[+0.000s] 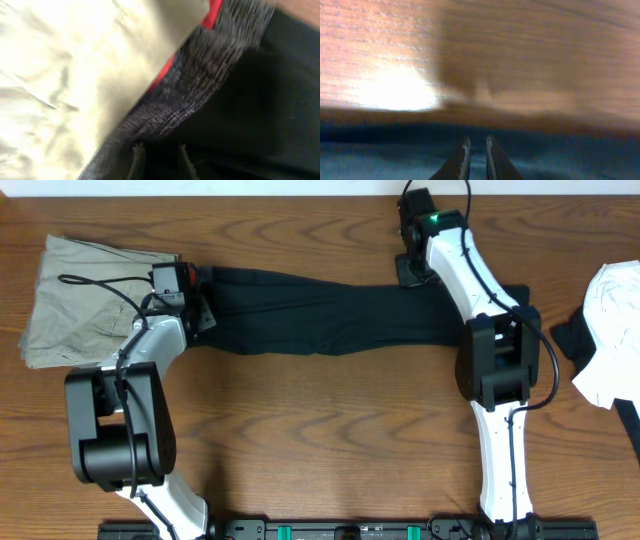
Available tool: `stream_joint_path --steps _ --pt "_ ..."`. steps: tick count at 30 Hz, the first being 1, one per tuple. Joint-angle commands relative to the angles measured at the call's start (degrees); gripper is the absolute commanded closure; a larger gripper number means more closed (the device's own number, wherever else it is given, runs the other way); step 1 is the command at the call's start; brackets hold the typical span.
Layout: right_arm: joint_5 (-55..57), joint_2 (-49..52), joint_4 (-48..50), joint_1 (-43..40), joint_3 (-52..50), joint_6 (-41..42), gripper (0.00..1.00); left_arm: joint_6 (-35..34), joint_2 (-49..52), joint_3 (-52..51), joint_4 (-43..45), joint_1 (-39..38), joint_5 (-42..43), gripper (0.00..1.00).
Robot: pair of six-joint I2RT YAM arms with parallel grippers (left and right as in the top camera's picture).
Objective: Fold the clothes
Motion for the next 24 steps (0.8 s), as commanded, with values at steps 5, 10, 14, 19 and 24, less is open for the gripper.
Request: stream_joint_path --steps 5,10,14,19,24 --pt "-4.3 0.6 -10.0 -2.0 7.6 1.0 0.99 1.0 -8.3 0.2 -0.3 0.8 -3.2 0.67" --pt "-17.0 0.6 -13.6 -2.0 7.5 -1.7 0.99 0.9 -10.5 0.2 -1.5 -0.3 3.2 0.68" --pt "-21.5 0.6 -14.5 -1.3 7.4 -2.8 0.98 0.9 -9.7 0.1 -2.0 -3.1 10.3 0.76" --pt "-21.5 0.6 -14.0 -0.9 5.9 -2.7 0.96 0.9 -6.4 0.1 -2.5 -8.8 10.8 0.77" --pt "-21.2 0.6 -13.6 -1.4 1.3 0.3 0.99 0.9 -3.0 0.1 0.1 -12.5 10.8 0.77"
